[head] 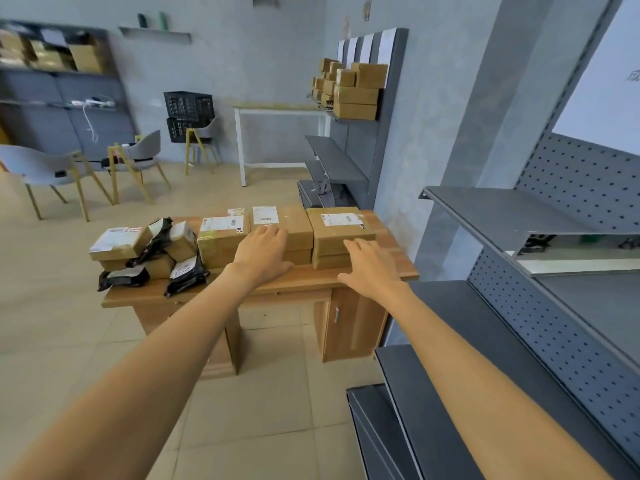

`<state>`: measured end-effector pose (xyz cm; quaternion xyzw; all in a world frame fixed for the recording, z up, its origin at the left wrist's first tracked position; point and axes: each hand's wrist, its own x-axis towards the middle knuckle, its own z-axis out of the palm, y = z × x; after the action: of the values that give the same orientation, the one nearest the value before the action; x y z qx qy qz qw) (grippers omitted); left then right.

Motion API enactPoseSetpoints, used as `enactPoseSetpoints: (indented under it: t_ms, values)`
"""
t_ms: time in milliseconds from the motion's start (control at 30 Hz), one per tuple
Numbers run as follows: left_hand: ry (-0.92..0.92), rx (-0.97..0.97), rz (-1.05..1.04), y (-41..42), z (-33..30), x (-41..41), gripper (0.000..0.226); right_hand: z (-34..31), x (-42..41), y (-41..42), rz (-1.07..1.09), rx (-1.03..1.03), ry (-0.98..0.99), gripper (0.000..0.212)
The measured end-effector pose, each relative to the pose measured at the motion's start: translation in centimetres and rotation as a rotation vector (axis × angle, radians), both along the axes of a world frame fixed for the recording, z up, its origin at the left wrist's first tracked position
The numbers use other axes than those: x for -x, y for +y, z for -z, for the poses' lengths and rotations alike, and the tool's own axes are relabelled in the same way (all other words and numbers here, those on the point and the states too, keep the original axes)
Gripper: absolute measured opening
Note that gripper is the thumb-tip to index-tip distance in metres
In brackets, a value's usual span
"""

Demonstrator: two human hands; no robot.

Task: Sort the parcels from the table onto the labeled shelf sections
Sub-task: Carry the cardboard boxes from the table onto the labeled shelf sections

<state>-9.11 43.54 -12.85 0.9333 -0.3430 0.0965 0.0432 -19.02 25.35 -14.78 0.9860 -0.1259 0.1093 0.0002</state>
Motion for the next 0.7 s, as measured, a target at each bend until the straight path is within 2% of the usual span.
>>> enactPoseSetpoints:
  t_ms: [267, 400, 700]
  values:
    - [0.042, -0.014, 0.031, -4.8, 2.6, -8.5, 0.063, 1.9, -7.6, -4.1, 0.017, -0.029, 0.02, 0.066]
    - [0.064, -0.024, 0.048, -6.9, 4.0, -14.4, 0.062, 2.7, -13.2, -6.1, 0.048, -0.04, 0.037, 0.057]
    - [0.108, -0.013, 0.037, -8.7, 6.1, -27.4, 0.065, 3.6, -27.0, -7.6, 0.039, -0.07, 0.062, 0.063]
